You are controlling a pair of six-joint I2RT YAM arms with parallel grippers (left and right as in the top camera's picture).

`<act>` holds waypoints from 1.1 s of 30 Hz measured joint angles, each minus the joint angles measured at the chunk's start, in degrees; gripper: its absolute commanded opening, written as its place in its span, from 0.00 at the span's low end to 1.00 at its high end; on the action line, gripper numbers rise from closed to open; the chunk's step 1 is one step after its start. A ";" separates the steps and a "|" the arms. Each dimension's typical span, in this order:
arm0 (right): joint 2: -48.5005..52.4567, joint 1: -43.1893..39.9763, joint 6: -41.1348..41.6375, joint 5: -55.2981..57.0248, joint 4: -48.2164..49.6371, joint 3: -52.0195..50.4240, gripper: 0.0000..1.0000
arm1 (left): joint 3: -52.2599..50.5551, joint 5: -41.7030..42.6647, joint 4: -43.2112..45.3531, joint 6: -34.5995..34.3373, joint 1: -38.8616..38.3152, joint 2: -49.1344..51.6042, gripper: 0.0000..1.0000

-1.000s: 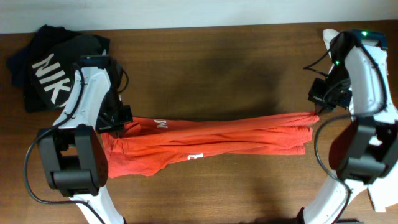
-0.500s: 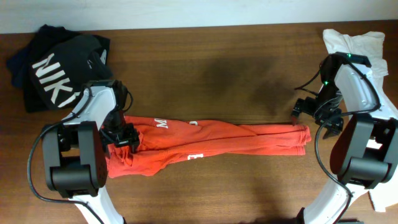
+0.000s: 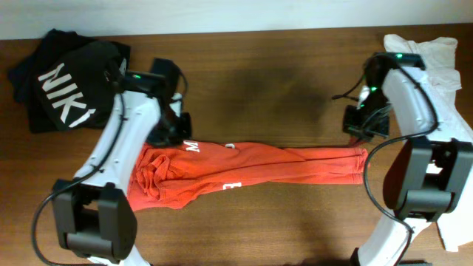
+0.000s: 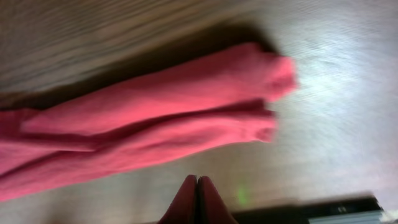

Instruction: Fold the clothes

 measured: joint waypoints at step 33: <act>-0.66 4.02 0.48 0.68 14.78 -11.54 0.05 | -20.90 -5.73 13.05 -1.90 36.68 -2.16 0.12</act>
